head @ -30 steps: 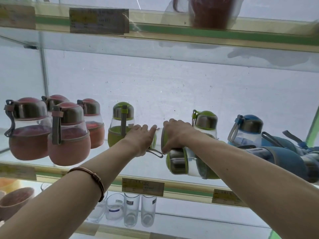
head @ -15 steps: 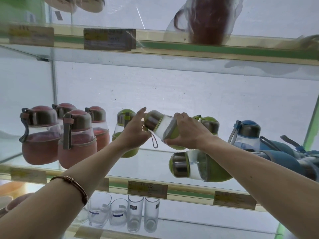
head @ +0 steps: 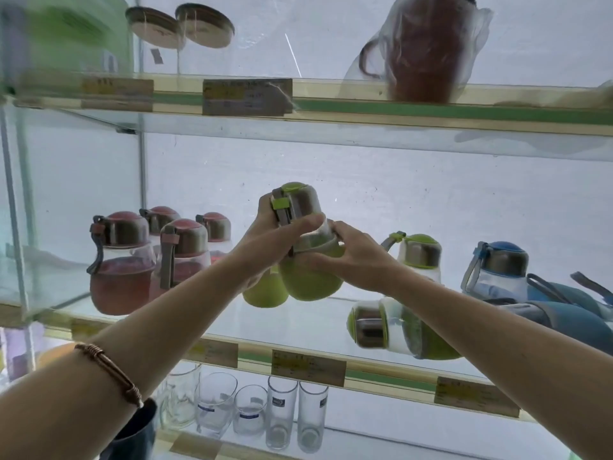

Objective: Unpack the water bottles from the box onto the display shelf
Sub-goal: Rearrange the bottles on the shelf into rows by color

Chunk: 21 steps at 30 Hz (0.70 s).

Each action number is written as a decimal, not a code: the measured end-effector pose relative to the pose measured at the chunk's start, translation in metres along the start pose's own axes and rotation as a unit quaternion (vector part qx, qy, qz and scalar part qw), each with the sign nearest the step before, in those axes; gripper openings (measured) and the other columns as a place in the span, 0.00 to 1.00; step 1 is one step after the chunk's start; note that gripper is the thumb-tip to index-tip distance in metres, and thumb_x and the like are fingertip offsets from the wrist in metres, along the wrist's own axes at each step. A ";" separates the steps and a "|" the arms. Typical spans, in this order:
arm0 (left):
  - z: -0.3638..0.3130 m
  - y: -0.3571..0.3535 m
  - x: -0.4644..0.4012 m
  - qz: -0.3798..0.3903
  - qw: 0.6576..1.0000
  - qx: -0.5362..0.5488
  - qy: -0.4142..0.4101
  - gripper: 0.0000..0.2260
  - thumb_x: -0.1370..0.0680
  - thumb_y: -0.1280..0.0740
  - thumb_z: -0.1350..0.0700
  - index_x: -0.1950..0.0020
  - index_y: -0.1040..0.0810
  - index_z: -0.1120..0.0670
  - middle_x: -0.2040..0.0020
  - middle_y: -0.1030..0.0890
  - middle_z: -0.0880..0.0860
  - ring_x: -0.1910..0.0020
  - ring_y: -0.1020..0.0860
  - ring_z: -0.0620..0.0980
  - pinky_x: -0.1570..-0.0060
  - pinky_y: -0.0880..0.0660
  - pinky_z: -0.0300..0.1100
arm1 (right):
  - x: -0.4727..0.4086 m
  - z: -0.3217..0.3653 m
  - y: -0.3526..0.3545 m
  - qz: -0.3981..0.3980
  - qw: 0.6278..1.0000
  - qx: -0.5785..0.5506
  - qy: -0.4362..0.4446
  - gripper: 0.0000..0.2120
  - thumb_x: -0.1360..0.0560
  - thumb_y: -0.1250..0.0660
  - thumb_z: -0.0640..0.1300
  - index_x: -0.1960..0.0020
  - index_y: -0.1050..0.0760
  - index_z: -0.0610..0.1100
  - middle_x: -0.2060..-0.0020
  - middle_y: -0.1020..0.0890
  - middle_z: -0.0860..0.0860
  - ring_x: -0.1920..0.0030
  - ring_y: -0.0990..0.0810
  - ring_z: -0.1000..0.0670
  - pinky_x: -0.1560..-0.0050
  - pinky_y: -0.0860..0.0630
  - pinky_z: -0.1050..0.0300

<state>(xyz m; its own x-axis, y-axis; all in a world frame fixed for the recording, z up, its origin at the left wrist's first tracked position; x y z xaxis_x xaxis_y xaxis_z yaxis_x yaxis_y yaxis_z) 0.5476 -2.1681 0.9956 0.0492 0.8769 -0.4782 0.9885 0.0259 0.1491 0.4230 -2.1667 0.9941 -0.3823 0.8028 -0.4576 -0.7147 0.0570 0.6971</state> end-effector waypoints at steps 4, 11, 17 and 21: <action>0.001 0.019 0.022 -0.011 0.996 -0.087 -0.022 0.30 0.29 0.28 0.45 0.33 0.40 0.47 0.46 0.24 0.50 0.48 0.21 0.48 0.49 0.23 0.45 | 0.001 0.006 -0.041 0.061 0.998 0.010 0.007 0.31 0.33 0.31 0.66 0.38 0.29 0.49 0.46 0.21 0.54 0.47 0.22 0.55 0.48 0.21 0.54; 0.021 0.048 0.036 -0.029 0.991 -0.133 -0.006 0.32 0.35 0.28 0.44 0.36 0.39 0.46 0.45 0.26 0.51 0.44 0.23 0.52 0.43 0.24 0.55 | 0.006 0.023 -0.092 0.146 0.986 -0.075 0.007 0.17 0.25 0.31 0.51 0.39 0.29 0.50 0.46 0.21 0.55 0.44 0.23 0.56 0.43 0.25 0.61; 0.040 0.053 0.040 -0.047 0.991 -0.125 -0.002 0.34 0.32 0.25 0.50 0.33 0.42 0.44 0.42 0.25 0.52 0.42 0.24 0.52 0.41 0.26 0.53 | 0.008 0.025 -0.099 0.112 0.992 -0.051 0.022 0.21 0.27 0.30 0.51 0.37 0.31 0.47 0.41 0.24 0.49 0.42 0.25 0.50 0.46 0.26 0.60; 0.053 0.052 0.046 -0.081 0.987 -0.139 0.010 0.33 0.33 0.23 0.49 0.35 0.38 0.48 0.42 0.26 0.52 0.42 0.25 0.51 0.41 0.27 0.48 | 0.007 0.015 -0.098 0.086 0.995 -0.043 0.006 0.18 0.27 0.29 0.50 0.41 0.30 0.48 0.42 0.23 0.48 0.44 0.24 0.50 0.46 0.26 0.59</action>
<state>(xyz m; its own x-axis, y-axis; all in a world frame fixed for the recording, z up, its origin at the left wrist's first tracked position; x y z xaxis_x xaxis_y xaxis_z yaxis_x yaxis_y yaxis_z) 0.6086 -2.1521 0.9358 -0.1113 0.8594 -0.4991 0.9054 0.2948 0.3056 0.4995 -2.1574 0.9309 -0.5104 0.7886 -0.3430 -0.6856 -0.1323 0.7158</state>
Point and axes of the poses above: each hand's wrist, its own x-axis away from the middle knuckle, its own y-axis out of the back of the hand, z = x × y, the point moved 10 cm from there along -x, towards the middle knuckle
